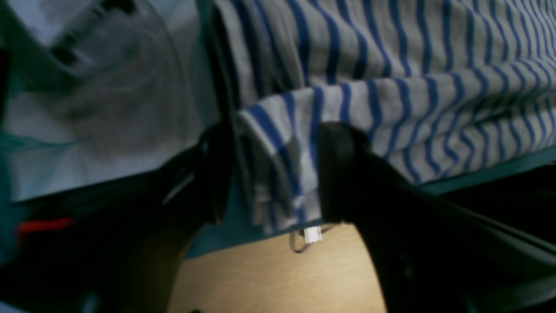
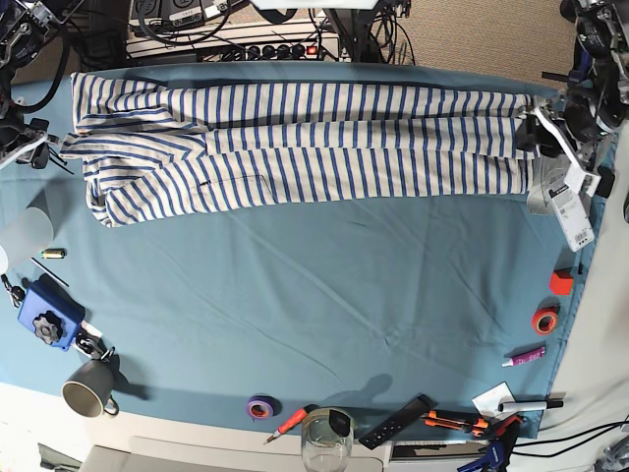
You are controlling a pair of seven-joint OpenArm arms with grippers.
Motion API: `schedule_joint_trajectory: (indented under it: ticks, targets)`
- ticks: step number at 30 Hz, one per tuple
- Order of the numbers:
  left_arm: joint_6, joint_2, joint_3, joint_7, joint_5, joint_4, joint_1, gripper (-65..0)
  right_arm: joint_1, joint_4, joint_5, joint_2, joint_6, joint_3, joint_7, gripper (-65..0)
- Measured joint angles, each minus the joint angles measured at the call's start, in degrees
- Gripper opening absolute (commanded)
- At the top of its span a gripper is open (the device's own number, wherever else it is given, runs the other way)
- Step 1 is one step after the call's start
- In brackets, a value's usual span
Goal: Fold the T-shirt properly
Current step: 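Lower the folded strip onto the mat and open both grippers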
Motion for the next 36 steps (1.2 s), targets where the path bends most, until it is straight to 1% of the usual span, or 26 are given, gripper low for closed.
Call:
schedule_joint_trajectory:
  ticks: [3,8,9,10,12,14,17,18,19,20,21,23,24,27,29,32,34,36]
  targets:
    - [0.02,0.59,1.11,-0.63,0.28,-2.64,0.02,-33.4,-0.02,-0.07,0.00,-0.07,-0.04,0.00,0.15,-45.2]
    - [0.02,1.09,4.09,-0.68,0.74,-3.13,0.00,-33.4,0.00,-0.07,-0.04,0.00,-0.02,0.00,0.17,-45.2]
    - [0.02,1.22,5.01,-1.07,1.73,-3.34,0.00,-33.4,-0.02,-0.07,-0.04,-0.02,-0.02,0.00,0.20,-45.2]
    - [0.35,1.40,6.16,-1.77,3.34,-3.78,0.00,-33.4,-0.02,-0.07,-0.04,-0.02,-0.02,0.00,0.20,-45.2]
    - [2.12,1.27,8.74,-5.42,5.51,-5.05,-0.04,-33.4,0.02,-0.07,0.00,0.00,-0.02,0.00,0.44,-45.2]
    - [3.15,0.87,11.15,-9.18,8.24,-6.25,-0.52,-33.4,0.00,-0.07,-0.07,0.00,-0.04,0.00,0.42,-45.2]
    - [4.31,0.55,13.00,-11.56,9.35,-7.67,-1.18,-33.5,0.00,-0.07,-0.04,0.00,-0.02,0.00,0.42,-45.2]
    - [4.31,0.44,13.11,-11.67,9.31,-7.76,-1.22,-34.4,0.00,-0.07,-0.04,0.00,-0.02,0.00,0.42,-45.2]
    - [4.31,0.44,13.11,-11.63,9.31,-7.78,-1.22,-37.1,0.00,-0.07,-0.04,0.00,-0.02,0.00,0.42,-45.2]
    - [4.61,0.42,13.11,-11.63,9.51,-7.80,-1.27,-41.4,0.00,-0.07,-0.07,0.00,-0.02,0.00,0.42,-45.2]
    - [5.97,0.42,13.11,-11.65,9.84,-7.82,-1.31,-47.4,0.00,-0.07,-0.07,0.00,-0.02,0.00,0.42,-45.2]
    - [7.87,0.37,13.09,-11.06,10.78,-7.96,-1.79,-63.0,0.00,-0.07,-0.04,0.00,-0.02,0.00,0.42,-45.2]
    - [8.09,0.26,13.09,-10.36,10.51,-8.02,-1.90,-65.0,0.00,-0.07,-0.07,0.00,-0.02,0.00,0.39,-45.2]
    - [8.00,0.31,13.09,-9.46,10.19,-7.91,-1.92,-65.0,0.00,-0.07,-0.04,0.00,-0.02,0.00,0.59,-45.2]
    - [7.98,0.31,13.09,-7.26,10.23,-7.10,-2.03,-65.0,0.00,-0.07,-0.07,0.00,-0.02,0.00,0.83,-45.2]
    - [8.00,0.61,13.11,-5.49,11.28,-5.05,-1.79,-65.0,0.00,-0.07,-0.02,0.00,-0.02,0.00,0.83,-45.2]
    - [8.04,0.87,12.81,-3.74,12.31,-2.75,-1.31,-65.0,0.00,-0.07,-0.04,0.00,-0.02,0.00,0.83,-45.2]
    - [8.00,1.38,11.65,-0.39,12.61,-0.02,-0.42,-65.0,0.00,-0.07,-0.09,0.00,-0.02,0.00,0.85,-45.2]
